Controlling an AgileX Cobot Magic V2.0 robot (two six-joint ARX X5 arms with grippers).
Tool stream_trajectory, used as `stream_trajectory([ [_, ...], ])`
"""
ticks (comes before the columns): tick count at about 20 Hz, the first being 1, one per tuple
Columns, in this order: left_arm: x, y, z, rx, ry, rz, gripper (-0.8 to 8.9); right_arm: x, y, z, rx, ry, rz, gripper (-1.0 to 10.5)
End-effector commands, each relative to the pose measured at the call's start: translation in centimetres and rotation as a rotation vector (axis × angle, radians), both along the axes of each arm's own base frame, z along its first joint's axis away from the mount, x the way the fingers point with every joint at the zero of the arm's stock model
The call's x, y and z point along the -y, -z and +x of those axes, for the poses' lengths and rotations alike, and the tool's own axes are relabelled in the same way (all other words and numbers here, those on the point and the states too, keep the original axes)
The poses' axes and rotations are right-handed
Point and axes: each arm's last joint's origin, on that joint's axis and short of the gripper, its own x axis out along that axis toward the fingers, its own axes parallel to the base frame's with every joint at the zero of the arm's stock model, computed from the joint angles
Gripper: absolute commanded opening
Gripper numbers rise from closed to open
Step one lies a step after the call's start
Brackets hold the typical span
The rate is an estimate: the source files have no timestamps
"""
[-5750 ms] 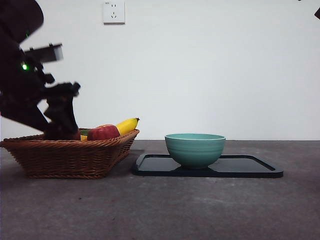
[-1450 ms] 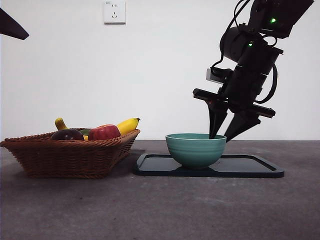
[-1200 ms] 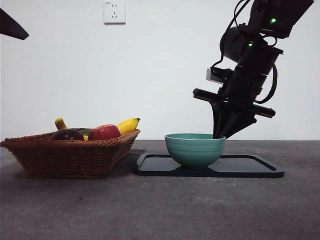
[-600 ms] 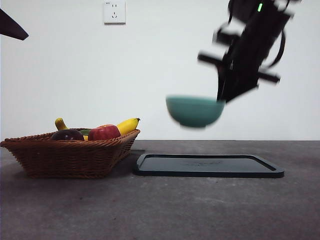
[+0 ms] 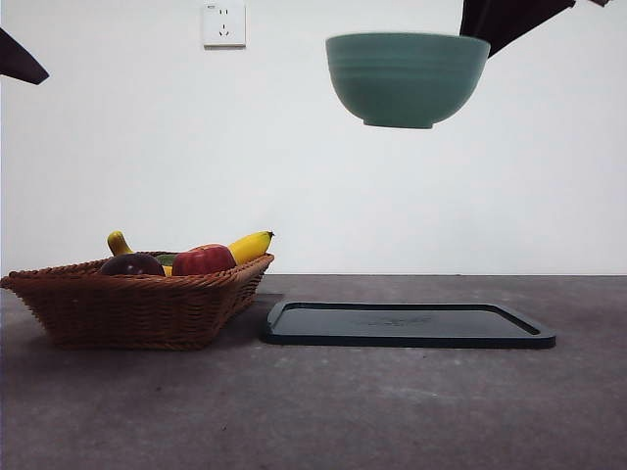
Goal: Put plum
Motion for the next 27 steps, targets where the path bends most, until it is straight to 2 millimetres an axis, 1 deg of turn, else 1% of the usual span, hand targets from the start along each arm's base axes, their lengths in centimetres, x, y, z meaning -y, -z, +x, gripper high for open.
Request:
stream_trajectory([
  [1, 0.1, -0.6, 0.0, 0.019, 0.010, -0.011, 4.05, -0.6, 1.4, -1.2, -0.012, -0.031, -0.040, 0.1],
  [4, 0.1, -0.6, 0.0, 0.019, 0.010, -0.011, 4.05, -1.4, 4.2, -2.1, -0.046, -0.052, -0.053, 0.1],
  [7, 0.1, -0.6, 0.0, 0.019, 0.010, -0.011, 4.05, -2.0, 7.3, -2.4, -0.070, -0.058, -0.043, 0.1],
  [9, 0.1, -0.6, 0.0, 0.019, 0.010, -0.011, 4.05, -2.1, 9.2, -2.5, -0.083, -0.050, -0.037, 0.1],
  [13, 0.1, -0.6, 0.1, 0.019, 0.010, -0.011, 4.05, -2.2, 12.4, -2.4, -0.153, -0.039, -0.066, 0.1],
  [21, 0.1, -0.6, 0.0, 0.019, 0.010, -0.011, 4.05, -3.9, 15.8, -1.4, -0.239, -0.071, -0.125, 0.1],
  [23, 0.1, -0.5, 0.0, 0.018, 0.010, -0.010, 4.05, -4.1, 16.3, -1.2, -0.255, -0.071, -0.137, 0.1],
  [27, 0.1, -0.5, 0.0, 0.018, 0.010, -0.010, 4.05, -4.1, 16.4, -1.3, -0.255, -0.071, -0.139, 0.1],
])
